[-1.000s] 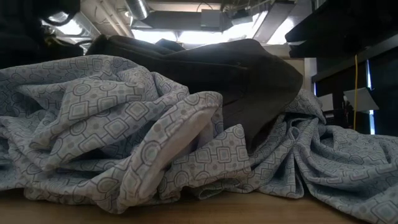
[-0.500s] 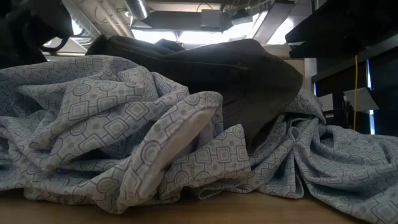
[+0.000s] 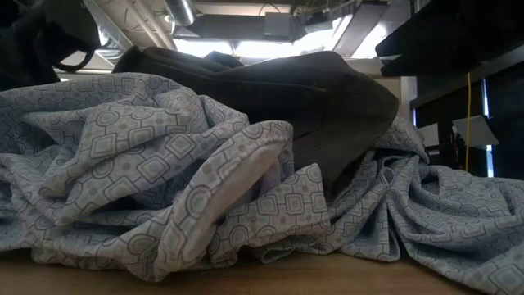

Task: Sort clothes
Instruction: Put the dark green shirt into the left laundry organizer

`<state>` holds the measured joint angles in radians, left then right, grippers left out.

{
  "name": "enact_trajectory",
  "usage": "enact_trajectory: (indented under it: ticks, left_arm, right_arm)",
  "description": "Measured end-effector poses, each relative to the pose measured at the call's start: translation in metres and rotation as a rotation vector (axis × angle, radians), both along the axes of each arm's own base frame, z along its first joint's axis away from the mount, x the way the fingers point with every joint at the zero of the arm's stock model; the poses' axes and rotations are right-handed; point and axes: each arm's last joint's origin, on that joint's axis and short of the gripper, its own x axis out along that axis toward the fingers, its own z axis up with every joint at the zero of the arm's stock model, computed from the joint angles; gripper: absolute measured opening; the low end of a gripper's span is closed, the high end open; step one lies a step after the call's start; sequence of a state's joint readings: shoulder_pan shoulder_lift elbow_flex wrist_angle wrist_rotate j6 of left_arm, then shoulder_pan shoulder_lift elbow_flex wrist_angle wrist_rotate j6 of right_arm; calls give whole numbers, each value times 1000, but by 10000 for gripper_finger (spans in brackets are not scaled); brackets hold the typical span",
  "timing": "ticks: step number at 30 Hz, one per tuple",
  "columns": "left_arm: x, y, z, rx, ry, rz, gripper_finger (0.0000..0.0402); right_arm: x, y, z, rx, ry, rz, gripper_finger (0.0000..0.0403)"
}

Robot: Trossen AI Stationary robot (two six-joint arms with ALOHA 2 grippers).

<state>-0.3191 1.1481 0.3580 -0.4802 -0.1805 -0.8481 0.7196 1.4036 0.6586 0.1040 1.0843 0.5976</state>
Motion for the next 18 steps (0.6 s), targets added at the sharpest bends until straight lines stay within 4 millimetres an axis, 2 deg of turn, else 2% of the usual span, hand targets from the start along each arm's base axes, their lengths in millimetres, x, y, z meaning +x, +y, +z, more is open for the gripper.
enact_trajectory:
  ticks: [6,13,18]
  left_arm:
    - [2,-1,0,9,-14,-88,21]
    - [3,-2,2,27,-21,-96,9]
    - [7,-8,19,109,26,-119,9]
  right_arm:
    - [0,0,0,1,2,2,316]
    - [0,0,0,1,2,3,316]
    - [0,0,0,2,1,3,316]
